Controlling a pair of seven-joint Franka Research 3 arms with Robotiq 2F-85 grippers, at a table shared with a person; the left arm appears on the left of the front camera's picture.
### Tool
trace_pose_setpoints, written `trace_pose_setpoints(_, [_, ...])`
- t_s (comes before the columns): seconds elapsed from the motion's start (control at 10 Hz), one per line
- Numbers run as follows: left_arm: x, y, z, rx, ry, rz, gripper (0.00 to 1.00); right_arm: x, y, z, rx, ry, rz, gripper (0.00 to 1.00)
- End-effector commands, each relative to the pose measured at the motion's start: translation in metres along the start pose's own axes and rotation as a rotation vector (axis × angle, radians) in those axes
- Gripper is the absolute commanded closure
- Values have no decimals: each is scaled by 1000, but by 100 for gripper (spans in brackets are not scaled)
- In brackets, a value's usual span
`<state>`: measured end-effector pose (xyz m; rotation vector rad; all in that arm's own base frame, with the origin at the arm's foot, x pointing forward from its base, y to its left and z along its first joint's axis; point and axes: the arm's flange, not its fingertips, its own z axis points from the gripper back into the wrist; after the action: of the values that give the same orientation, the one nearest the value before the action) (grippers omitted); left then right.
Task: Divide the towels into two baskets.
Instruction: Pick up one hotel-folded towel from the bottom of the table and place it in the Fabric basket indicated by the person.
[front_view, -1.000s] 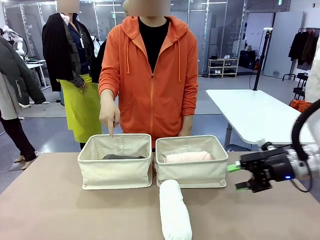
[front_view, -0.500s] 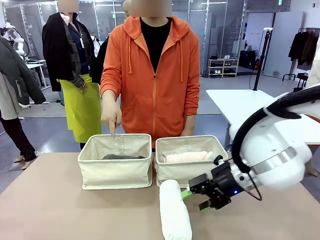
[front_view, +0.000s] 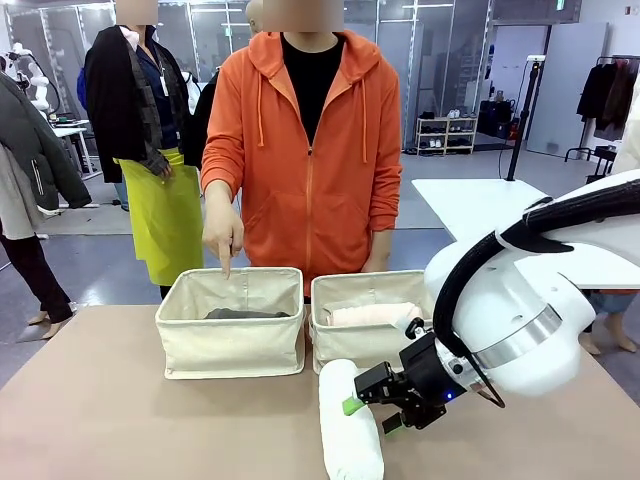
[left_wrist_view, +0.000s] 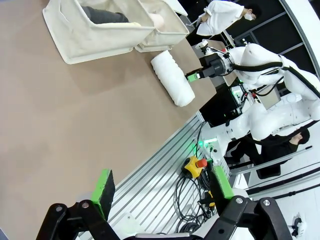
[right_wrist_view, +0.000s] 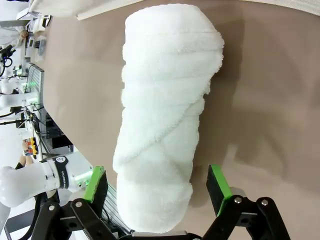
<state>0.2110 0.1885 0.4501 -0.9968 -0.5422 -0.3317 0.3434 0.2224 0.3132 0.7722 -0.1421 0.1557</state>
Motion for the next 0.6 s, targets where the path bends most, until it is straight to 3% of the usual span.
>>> trace_pose_setpoints(0.0, [1,-4,3,-19,-19,-6,4,-24,4,-5,-46,-22,-20,0])
trace_pose_setpoints(0.5, [1,-4,3,-19,-19,-6,4,-11,15,-31,-70,-41,0,0])
